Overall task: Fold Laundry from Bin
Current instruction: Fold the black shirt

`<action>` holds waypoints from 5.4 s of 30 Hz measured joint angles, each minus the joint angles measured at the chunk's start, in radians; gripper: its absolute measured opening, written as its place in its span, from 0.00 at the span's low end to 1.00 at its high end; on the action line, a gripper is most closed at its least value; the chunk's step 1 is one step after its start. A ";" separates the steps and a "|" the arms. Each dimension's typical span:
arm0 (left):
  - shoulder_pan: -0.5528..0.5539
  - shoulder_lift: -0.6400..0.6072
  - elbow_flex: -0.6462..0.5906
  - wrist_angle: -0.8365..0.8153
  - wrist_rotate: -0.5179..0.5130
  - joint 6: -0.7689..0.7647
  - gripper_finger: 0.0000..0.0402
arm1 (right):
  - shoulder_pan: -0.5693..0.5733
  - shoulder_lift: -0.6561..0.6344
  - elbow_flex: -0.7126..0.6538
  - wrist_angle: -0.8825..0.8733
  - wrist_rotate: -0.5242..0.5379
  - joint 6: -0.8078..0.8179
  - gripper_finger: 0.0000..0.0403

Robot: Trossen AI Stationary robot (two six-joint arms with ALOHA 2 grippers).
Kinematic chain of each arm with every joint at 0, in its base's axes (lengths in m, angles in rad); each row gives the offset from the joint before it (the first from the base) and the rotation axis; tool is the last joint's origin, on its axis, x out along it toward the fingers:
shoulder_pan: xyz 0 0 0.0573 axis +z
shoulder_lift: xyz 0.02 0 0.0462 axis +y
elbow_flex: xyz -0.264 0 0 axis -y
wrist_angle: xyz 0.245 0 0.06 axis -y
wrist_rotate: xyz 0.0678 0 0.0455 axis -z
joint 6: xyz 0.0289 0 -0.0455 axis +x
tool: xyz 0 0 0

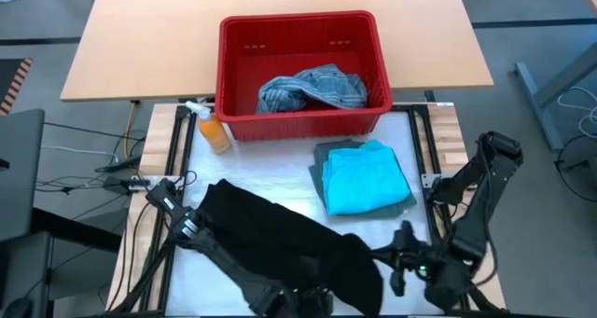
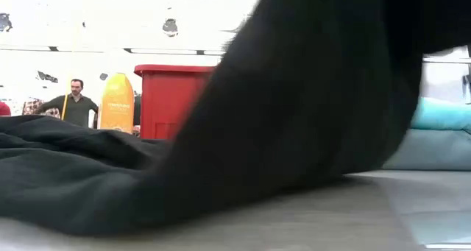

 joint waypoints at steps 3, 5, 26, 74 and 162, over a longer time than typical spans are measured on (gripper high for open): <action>-0.041 -0.038 0.000 -0.070 -0.073 -0.072 0.00 | -0.092 0.004 0.000 0.177 -0.012 -0.233 0.04; -0.068 -0.075 0.001 -0.136 -0.131 -0.150 0.00 | -0.153 0.008 0.000 0.292 -0.018 -0.365 0.04; -0.305 -0.169 -0.403 -0.753 -0.354 -1.398 0.00 | -0.730 0.323 0.000 1.186 -0.701 -0.826 0.04; -0.415 -0.551 -1.287 -0.369 0.067 -1.806 0.00 | -1.077 0.939 0.858 0.584 -0.995 -1.046 0.59; 0.040 -0.594 -1.088 0.835 0.034 -0.043 0.37 | -0.314 0.446 0.116 0.117 -0.516 -0.611 0.04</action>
